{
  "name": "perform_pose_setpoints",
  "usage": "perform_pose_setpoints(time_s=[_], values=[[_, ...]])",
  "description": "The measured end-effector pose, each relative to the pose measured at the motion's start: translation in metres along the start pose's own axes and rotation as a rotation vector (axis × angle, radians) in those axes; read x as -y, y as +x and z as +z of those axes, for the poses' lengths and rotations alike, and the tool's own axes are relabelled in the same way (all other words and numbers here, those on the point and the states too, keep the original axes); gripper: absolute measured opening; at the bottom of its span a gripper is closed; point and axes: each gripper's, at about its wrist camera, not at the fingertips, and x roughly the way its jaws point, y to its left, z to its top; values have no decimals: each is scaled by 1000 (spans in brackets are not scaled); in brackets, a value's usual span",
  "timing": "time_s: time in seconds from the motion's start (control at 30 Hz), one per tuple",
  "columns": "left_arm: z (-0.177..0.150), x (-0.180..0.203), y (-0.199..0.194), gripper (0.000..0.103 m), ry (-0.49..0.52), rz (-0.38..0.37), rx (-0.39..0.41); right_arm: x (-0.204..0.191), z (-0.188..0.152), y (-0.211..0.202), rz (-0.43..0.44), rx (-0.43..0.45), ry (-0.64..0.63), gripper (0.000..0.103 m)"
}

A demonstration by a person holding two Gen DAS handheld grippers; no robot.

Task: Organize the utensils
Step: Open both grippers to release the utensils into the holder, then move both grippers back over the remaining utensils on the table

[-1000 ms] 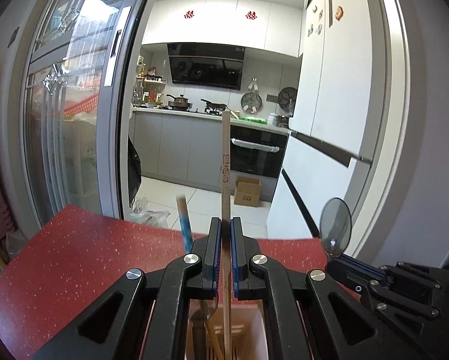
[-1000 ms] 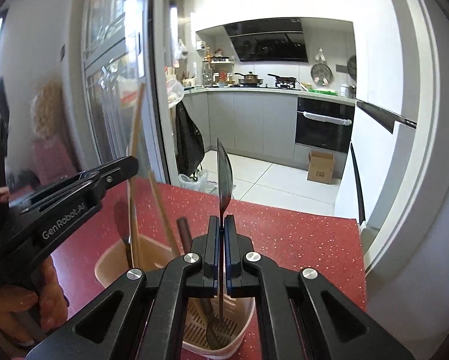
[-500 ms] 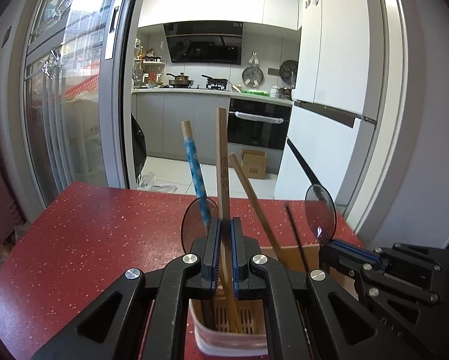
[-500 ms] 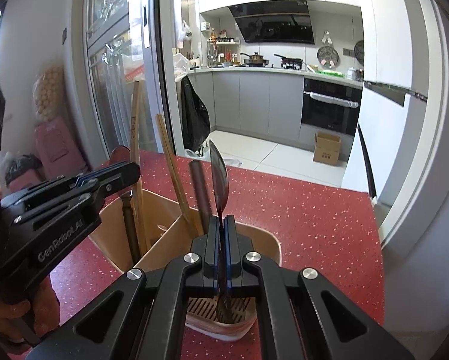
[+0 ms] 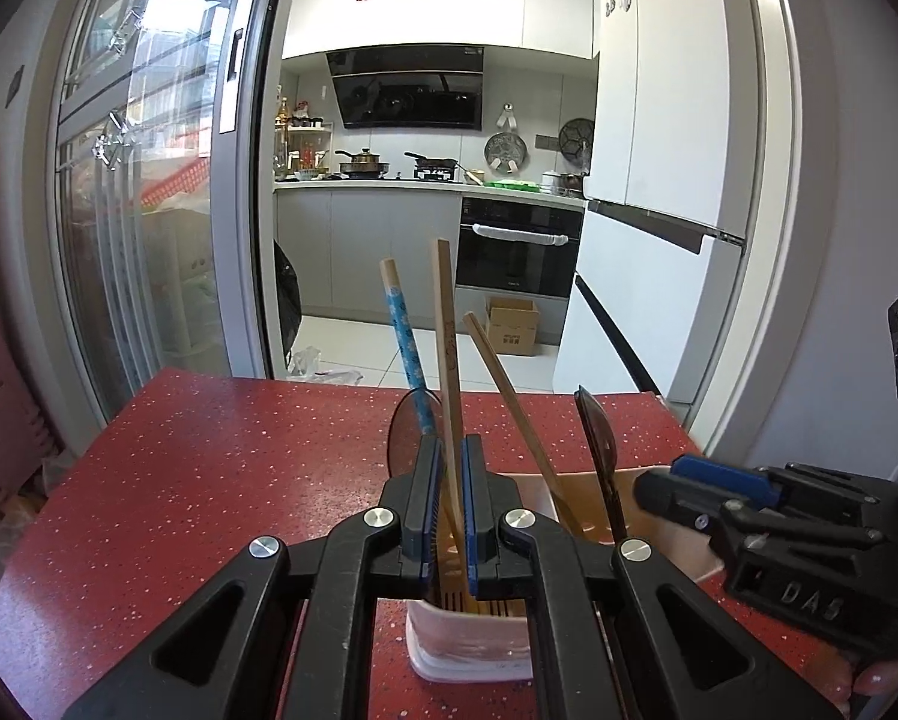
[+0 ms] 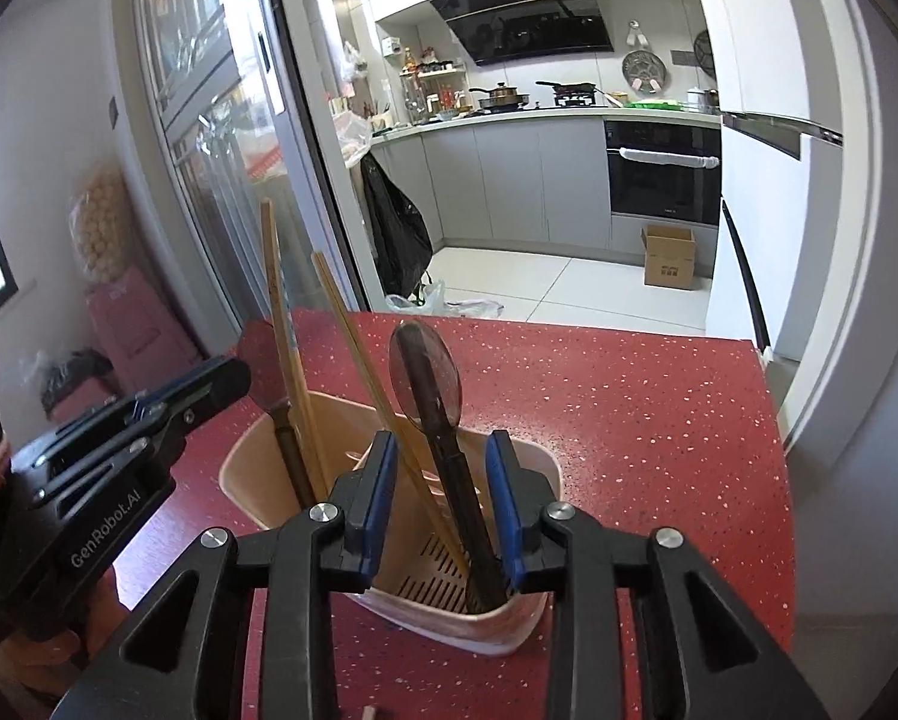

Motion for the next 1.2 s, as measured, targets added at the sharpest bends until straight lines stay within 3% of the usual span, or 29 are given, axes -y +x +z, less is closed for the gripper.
perform_pose_setpoints(time_s=[0.2,0.23,0.27,0.3,0.4,0.73,0.9,1.03,1.2], values=[[-3,-9,-17,38,-29,-4,-22,2,-4,-20,19,-4,44,37],[-5,-11,-21,69,-31,-3,-29,2,-6,-24,19,-7,47,37],[-8,-13,-26,94,-38,1,-40,2,-9,-29,20,-10,54,38],[-10,-15,-32,103,-49,12,-39,3,-11,-33,22,-14,61,39],[-22,-17,-50,103,-52,10,-29,5,-22,-45,24,-32,94,44],[-95,-28,-84,103,-61,13,-255,7,-79,-72,26,-178,205,77],[-135,-35,-116,103,-82,-13,-319,5,-113,-85,18,-244,228,84],[-162,-35,-130,103,-70,-2,-387,-1,-142,-96,-23,-264,234,103],[-184,-31,-140,103,-30,51,-419,-15,-174,-102,-22,-326,213,103]])
